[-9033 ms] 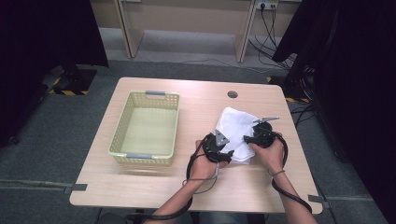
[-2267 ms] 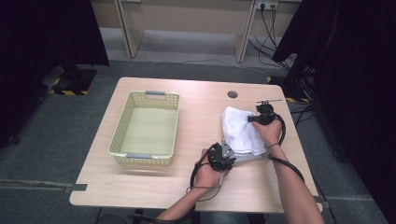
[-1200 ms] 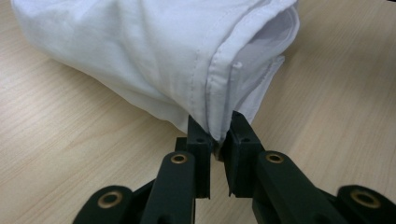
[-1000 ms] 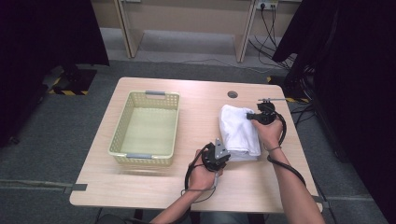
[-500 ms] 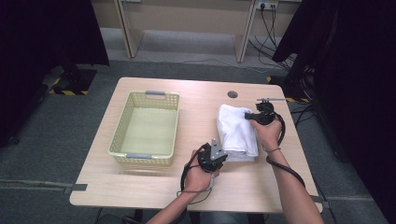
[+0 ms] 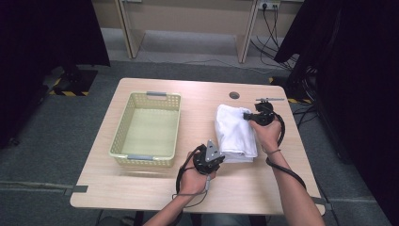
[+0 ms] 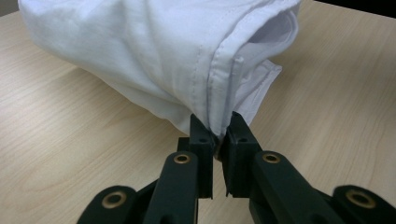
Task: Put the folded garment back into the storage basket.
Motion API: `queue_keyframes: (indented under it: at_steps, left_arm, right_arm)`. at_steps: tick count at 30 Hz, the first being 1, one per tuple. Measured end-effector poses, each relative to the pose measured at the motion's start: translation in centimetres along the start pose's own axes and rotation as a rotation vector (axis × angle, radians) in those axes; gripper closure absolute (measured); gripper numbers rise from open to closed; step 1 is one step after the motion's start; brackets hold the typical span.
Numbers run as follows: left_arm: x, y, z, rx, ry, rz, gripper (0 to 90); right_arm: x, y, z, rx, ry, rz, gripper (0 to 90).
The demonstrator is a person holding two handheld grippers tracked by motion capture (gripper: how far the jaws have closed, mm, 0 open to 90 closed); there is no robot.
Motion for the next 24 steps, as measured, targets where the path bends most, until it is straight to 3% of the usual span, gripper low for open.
queue_keyframes:
  at_steps: [24]
  left_arm:
    - [2.0,-0.5,-0.6,-0.004,0.011,0.005,83.4]
  right_arm:
    - [0.7,-1.8,0.6,0.024,0.025,0.031,84.5]
Point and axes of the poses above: each handheld gripper's, and its own axes: x roughly backward along the jaws, z roughly out of its top, y roughly to its right, the point moved 7 cm from there along -x, roughly forward along the jaws, and after that the axes turned 6 degrees about x, right-handed, at the moved point
